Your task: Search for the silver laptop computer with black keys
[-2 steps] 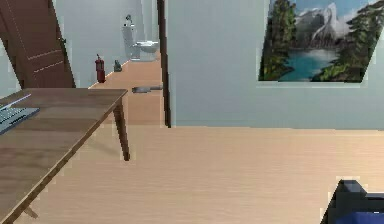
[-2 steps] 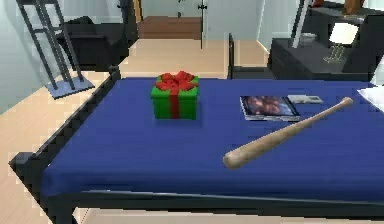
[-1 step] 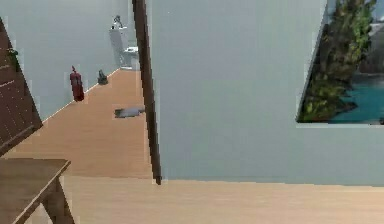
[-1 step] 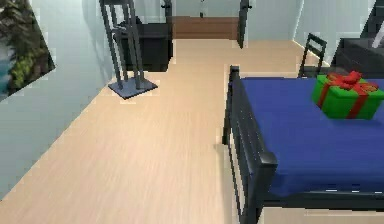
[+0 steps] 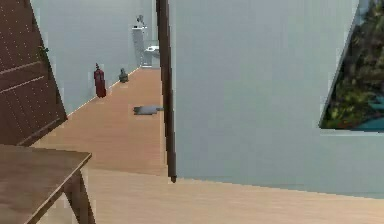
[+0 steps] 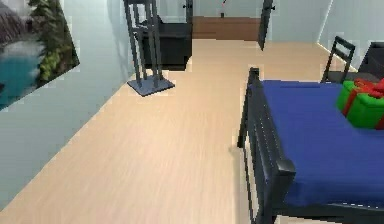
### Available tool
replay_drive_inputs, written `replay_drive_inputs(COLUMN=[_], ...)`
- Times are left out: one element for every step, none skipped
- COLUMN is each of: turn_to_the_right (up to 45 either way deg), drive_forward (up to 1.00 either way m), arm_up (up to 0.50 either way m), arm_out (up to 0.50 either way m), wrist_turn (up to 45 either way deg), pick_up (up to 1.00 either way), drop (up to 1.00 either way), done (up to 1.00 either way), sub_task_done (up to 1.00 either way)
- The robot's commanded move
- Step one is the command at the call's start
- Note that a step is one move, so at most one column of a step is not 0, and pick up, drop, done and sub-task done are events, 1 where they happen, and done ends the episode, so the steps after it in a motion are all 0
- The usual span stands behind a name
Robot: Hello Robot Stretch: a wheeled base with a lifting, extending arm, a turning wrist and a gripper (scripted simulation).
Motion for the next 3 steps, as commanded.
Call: replay_drive_inputs(turn_to_the_right=[0.0, -27.0, 0.0], drive_forward=[0.7, 0.0, 0.75], arm_up=[0.0, 0.0, 0.0], arm_out=[0.0, 0.0, 0.0], wrist_turn=[0.0, 0.0, 0.0], pick_up=[0.0, 0.0, 0.0], drop=[0.0, 0.0, 0.0], done=[0.0, 0.0, 0.0], sub_task_done=[0.0, 0.0, 0.0])
